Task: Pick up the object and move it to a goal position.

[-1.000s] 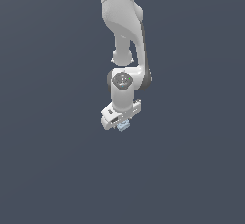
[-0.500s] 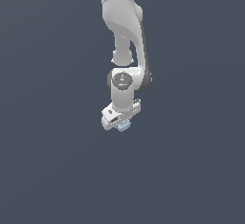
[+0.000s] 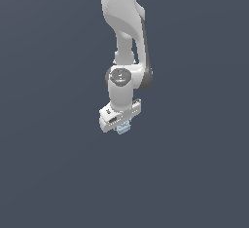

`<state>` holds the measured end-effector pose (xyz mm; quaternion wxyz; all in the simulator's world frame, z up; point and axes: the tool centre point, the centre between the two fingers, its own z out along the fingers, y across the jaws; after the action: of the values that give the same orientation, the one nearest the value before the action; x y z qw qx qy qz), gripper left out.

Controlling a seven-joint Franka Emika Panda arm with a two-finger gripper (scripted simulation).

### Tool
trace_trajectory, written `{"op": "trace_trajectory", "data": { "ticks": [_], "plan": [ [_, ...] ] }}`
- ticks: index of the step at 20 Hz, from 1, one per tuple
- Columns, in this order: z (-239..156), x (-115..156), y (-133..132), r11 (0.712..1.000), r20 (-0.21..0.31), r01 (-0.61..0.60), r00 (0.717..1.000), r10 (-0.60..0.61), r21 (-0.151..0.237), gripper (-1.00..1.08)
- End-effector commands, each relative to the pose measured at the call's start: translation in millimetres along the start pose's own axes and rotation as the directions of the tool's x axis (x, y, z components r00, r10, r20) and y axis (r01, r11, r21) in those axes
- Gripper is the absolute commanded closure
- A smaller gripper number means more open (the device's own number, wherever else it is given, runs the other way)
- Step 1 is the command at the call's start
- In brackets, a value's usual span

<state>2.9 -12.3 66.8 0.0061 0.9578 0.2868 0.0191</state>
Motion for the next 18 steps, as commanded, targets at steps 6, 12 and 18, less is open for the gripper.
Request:
{"op": "trace_trajectory", "data": {
  "ticks": [6,12,18],
  "plan": [
    [-79.6,11.0,50.8,0.998,-0.099,0.004,0.995,-0.011,-0.068,1.08],
    [-180.2,14.9,103.7,0.989,-0.218,0.001,0.975,-0.034,-0.148,1.08],
    [-290.3,6.8,150.6,0.974,-0.339,-0.012,0.938,-0.068,-0.227,1.08]
  ]
}}
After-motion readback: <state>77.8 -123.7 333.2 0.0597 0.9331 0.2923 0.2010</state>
